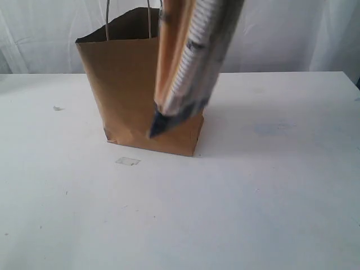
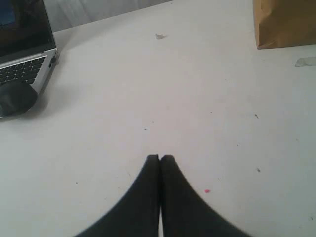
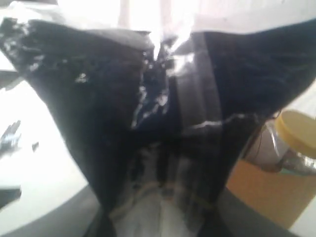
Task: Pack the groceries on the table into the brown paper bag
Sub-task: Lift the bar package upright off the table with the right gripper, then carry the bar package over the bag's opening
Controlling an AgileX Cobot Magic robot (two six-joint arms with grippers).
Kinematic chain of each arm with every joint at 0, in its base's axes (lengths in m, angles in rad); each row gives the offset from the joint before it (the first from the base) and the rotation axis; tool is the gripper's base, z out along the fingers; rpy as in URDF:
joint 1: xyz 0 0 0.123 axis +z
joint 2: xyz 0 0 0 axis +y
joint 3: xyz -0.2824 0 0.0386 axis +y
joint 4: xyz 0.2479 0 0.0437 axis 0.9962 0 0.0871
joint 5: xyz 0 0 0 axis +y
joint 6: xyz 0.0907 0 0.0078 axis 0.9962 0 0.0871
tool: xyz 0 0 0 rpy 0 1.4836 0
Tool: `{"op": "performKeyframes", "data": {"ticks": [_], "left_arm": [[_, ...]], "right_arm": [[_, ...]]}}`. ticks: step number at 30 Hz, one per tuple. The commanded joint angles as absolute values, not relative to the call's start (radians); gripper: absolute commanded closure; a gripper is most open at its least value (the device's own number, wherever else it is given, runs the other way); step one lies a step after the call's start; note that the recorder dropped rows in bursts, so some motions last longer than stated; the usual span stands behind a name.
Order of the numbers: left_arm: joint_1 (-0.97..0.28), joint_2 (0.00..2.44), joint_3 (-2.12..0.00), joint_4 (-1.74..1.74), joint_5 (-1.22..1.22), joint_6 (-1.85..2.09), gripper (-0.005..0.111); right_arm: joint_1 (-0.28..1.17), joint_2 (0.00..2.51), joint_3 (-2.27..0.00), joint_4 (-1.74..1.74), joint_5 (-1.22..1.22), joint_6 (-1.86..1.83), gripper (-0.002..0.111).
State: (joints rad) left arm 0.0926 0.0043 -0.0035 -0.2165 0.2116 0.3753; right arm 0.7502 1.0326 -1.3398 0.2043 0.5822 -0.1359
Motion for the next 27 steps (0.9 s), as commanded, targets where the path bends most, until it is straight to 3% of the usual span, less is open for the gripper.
{"op": "performKeyframes", "data": {"ticks": [1,13,27], "left_arm": [[0.085,0.0,0.0,-0.219,0.209,0.375,0.107],[0.085,0.0,0.0,-0.219,0.209,0.375,0.107],[0.085,0.0,0.0,-0.219,0.209,0.375,0.107]], "right_arm": [[0.751,1.067,-1.348,0.211,0.162,-0.067,0.108],[0.751,1.195,-1.348,0.211,-0.476,0.0,0.108],[0.751,1.57,-1.391,0.211,-1.005,-0.313,0.108]]}}
